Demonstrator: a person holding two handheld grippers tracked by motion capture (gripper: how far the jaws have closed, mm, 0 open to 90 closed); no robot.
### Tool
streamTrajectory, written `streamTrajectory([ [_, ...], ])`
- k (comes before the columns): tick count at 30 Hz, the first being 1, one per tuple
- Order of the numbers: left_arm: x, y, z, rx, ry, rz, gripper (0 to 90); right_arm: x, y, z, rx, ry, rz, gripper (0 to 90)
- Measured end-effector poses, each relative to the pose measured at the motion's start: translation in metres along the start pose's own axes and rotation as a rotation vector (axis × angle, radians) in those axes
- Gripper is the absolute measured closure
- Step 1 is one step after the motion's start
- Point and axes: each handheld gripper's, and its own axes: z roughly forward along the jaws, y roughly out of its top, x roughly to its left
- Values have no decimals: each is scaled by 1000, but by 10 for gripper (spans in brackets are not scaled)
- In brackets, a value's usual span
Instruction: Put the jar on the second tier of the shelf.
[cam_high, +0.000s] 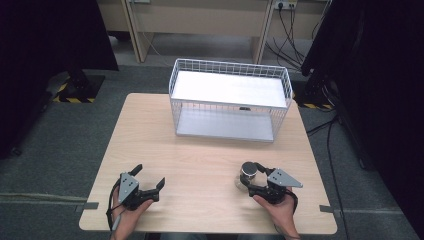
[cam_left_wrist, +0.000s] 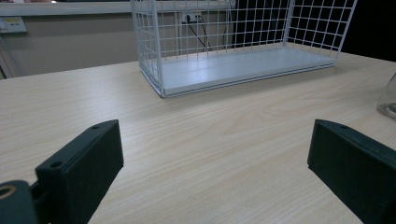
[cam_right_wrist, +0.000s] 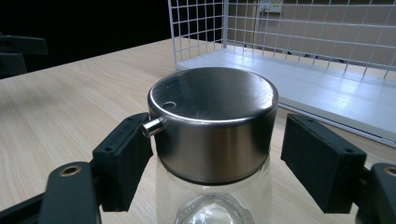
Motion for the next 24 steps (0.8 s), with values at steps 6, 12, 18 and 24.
streamTrajectory([
  [6, 0, 0, 0, -2, -2, 1, 31, -1, 1, 5, -23, 2, 21, 306],
  [12, 0, 0, 0, -3, -3, 2, 31, 1, -1, 6, -32, 6, 13, 363],
  [18, 0, 0, 0, -4, -3, 5, 31, 2, 0, 6, -30, -1, 3, 377],
  [24, 0, 0, -1, -7, -4, 4, 31, 1, 5, 4, -23, -16, 9, 395],
])
